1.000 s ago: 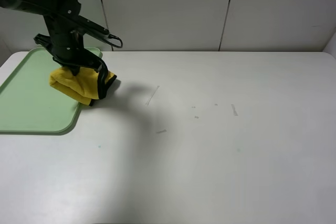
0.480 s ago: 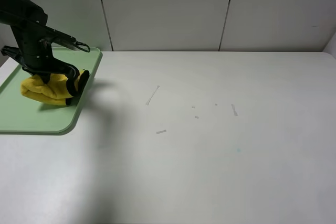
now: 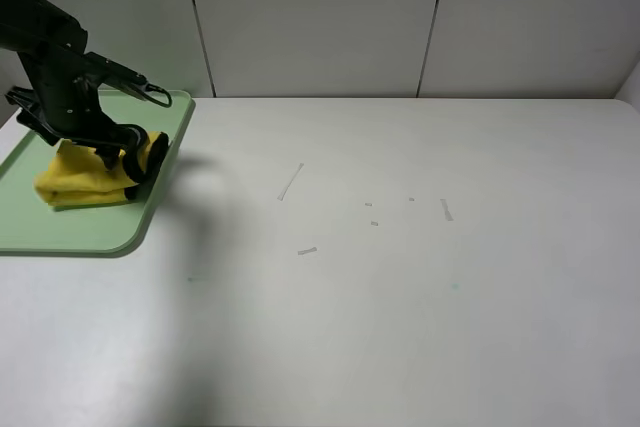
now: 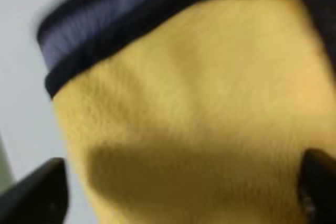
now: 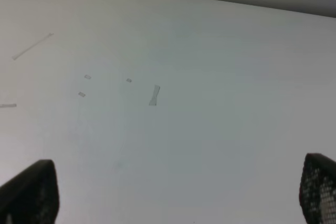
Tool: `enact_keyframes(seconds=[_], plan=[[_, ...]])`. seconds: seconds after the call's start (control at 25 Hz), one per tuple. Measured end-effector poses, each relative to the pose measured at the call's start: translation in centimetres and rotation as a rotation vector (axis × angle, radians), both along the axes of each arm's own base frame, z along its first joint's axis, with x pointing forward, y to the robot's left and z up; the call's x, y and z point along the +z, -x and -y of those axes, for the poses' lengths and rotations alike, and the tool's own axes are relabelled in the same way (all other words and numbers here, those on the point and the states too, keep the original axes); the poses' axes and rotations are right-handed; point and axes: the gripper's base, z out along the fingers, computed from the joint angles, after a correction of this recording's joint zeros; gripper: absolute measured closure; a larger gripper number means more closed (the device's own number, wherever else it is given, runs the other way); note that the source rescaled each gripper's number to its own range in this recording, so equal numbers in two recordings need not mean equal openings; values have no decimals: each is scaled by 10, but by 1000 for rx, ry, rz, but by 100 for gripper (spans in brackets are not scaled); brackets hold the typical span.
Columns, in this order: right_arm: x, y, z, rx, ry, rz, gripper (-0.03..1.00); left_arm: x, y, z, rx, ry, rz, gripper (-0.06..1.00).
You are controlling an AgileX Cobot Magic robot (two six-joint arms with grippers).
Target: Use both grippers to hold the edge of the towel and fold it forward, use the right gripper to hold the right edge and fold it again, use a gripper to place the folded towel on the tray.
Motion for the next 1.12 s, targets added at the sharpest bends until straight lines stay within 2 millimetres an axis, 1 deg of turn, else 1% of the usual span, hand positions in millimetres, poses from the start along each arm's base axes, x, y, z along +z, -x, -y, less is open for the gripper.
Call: enact_keyframes(seconds=[0.04, 0.16, 0.2, 0.4, 0.44, 0.48, 0.56, 0.68, 0.76, 0.88, 1.04, 1.12], plan=[[0, 0, 0, 0, 0, 0, -3, 0, 0, 0, -9, -2, -2, 0], [0, 0, 0, 0, 0, 0, -3, 5, 0, 0, -15, -2, 7, -4], [0, 0, 0, 0, 0, 0, -3, 5, 0, 0, -15, -2, 7, -4], [0, 0, 0, 0, 0, 0, -3, 18, 2, 0, -9, -6, 25, -5], [0, 0, 0, 0, 0, 0, -3, 22, 4, 0, -6, -10, 23, -5], [0, 0, 0, 0, 0, 0, -3, 34, 7, 1, 0, -19, 24, -6], [0, 0, 0, 0, 0, 0, -3, 48, 13, 5, 4, -31, 26, -6], [0, 0, 0, 0, 0, 0, -3, 74, 24, 12, 6, -46, 38, -6], [0, 0, 0, 0, 0, 0, -3, 90, 36, 19, 1, -48, 44, -6], [0, 0, 0, 0, 0, 0, -3, 114, 63, 33, -14, -17, 60, -6], [0, 0, 0, 0, 0, 0, -3, 140, 111, 49, -48, 62, 99, -6], [0, 0, 0, 0, 0, 0, -3, 151, 136, 53, -65, 105, 120, -6]])
